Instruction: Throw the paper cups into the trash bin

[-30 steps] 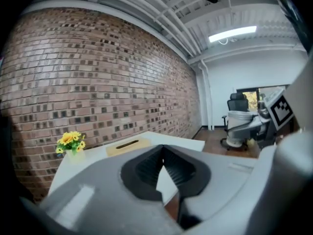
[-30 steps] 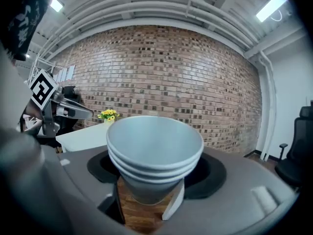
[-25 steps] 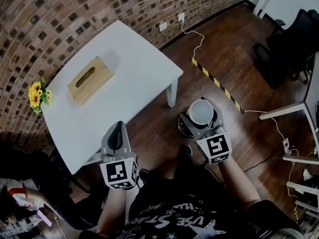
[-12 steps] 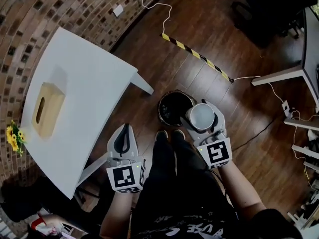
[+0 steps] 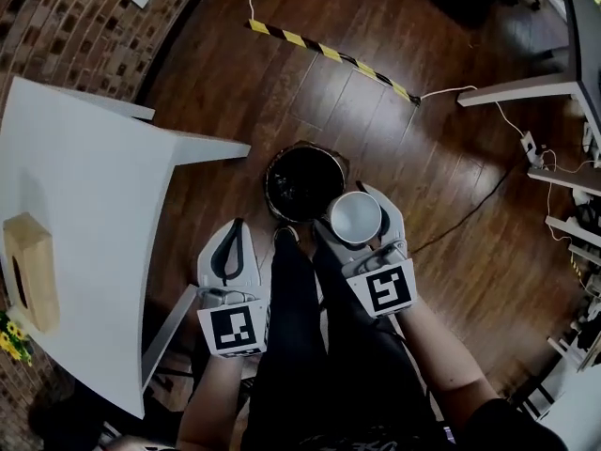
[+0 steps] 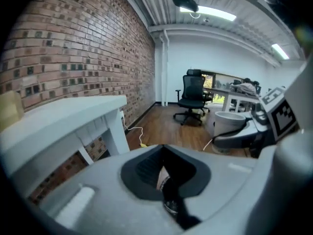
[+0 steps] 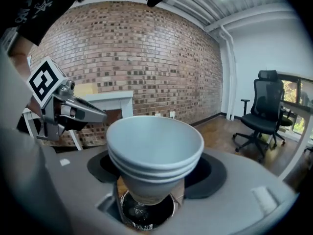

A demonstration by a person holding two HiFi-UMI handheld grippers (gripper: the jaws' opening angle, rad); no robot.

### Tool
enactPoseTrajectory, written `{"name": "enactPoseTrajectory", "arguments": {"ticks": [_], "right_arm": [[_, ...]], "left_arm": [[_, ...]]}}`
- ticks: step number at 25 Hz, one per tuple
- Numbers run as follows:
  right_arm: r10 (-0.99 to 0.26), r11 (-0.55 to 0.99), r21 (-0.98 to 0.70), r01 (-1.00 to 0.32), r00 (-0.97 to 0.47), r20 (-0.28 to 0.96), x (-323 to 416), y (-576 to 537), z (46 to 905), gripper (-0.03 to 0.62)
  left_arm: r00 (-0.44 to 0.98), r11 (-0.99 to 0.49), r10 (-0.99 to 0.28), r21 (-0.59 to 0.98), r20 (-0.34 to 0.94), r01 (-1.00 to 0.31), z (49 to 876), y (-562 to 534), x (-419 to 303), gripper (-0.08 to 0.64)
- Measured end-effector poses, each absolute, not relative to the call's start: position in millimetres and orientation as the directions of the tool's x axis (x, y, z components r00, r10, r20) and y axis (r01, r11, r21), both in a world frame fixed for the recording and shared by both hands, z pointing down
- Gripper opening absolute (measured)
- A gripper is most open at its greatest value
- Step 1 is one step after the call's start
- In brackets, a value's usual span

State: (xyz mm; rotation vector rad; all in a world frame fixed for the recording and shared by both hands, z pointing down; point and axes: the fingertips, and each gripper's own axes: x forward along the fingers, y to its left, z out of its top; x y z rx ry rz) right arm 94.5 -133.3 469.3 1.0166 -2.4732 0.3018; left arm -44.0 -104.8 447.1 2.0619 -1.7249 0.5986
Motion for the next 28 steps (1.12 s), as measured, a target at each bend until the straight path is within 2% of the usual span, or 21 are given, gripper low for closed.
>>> {"name": "enactPoseTrajectory", "arguments": {"ticks": [12, 17, 22, 28], "right_arm": [[-0.480, 0.744, -0.077, -0.663, -0.611, 0.629, 81, -126, 639, 0.348], [-0.382, 0.725, -0.202, -0.658, -0.629, 0.677, 69, -108, 701, 0.348], [-0.343, 0.710, -0.176, -0.682, -0.553, 0.759, 77, -105, 749, 0.350], [-0.329, 0.672, -0.260, -0.693, -0.594, 0.734, 78, -105, 766, 0.350]], "left_arm": [[0.226, -0.216, -0.718, 0.098, 0.659, -0.971, 609, -108, -14, 0.005], [0.267, -0.271, -0.675, 0.105, 0.687, -0.957, 666, -105, -14, 0.005], [0.283, -0.286, -0.602, 0.129, 0.746, -0.949, 714, -93, -5, 0.005], [0.230, -0.289, -0.600, 0.061, 0.767, -0.955, 732, -86, -10, 0.005]]}}
